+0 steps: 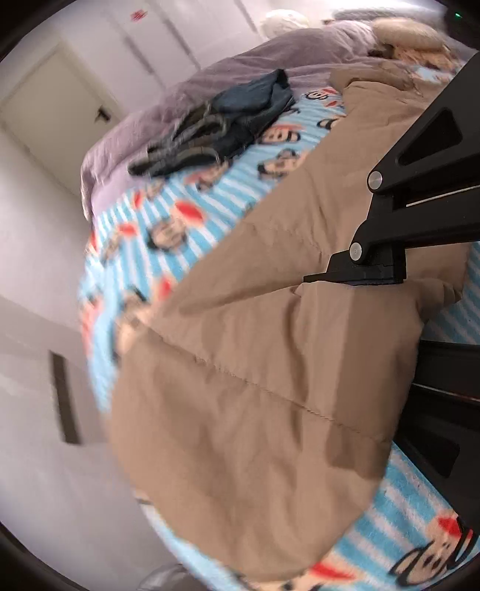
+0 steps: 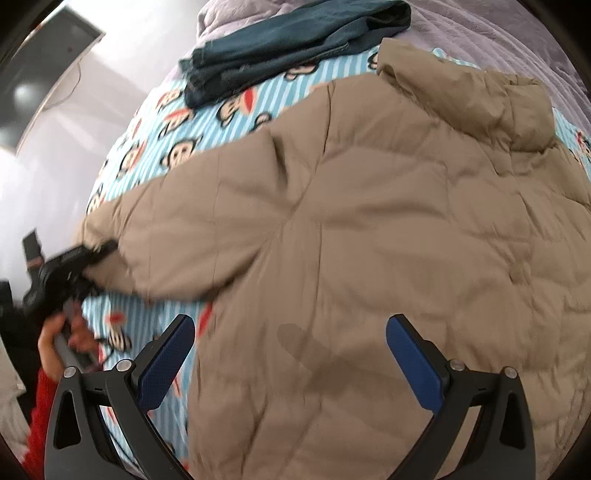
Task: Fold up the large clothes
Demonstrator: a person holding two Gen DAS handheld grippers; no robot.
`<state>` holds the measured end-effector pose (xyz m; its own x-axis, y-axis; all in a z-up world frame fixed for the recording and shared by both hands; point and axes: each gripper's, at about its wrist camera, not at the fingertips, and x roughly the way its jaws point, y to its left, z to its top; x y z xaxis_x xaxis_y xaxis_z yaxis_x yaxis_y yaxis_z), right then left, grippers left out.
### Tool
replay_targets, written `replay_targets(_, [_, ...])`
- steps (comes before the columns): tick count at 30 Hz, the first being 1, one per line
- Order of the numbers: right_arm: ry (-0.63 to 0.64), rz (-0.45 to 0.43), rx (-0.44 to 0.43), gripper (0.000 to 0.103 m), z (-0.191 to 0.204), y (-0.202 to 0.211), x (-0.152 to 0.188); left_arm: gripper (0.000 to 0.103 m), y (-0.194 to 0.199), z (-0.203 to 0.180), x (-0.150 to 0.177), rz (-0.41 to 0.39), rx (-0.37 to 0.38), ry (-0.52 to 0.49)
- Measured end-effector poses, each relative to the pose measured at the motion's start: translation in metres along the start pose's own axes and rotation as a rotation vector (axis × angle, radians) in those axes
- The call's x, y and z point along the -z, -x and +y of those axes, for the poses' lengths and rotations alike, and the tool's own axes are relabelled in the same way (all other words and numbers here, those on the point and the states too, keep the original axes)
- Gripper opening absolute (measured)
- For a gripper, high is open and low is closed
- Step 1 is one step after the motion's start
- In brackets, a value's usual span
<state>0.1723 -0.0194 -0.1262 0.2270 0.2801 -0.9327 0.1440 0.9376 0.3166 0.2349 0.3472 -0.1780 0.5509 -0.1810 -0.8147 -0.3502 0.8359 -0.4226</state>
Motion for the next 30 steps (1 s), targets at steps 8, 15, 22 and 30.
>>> replay_targets(8, [-0.088, 0.037, -0.176, 0.019, -0.022, -0.051, -0.022, 0.008, 0.066, -0.094, 0.006, -0.131, 0.109, -0.24])
replay_targets(15, [-0.123, 0.115, -0.28, 0.018, -0.049, -0.055, -0.024, 0.008, 0.082, -0.226, 0.055, -0.089, 0.274, -0.459])
replay_targets(22, [-0.196, -0.006, -0.139, 0.018, -0.161, 0.026, 0.006, 0.008, 0.027, -0.349, 0.167, 0.11, 0.345, -0.74])
replay_targets(30, [-0.352, -0.042, 0.036, 0.018, -0.277, 0.059, 0.06, 0.009, -0.039, -0.377, 0.281, 0.193, 0.082, -1.016])
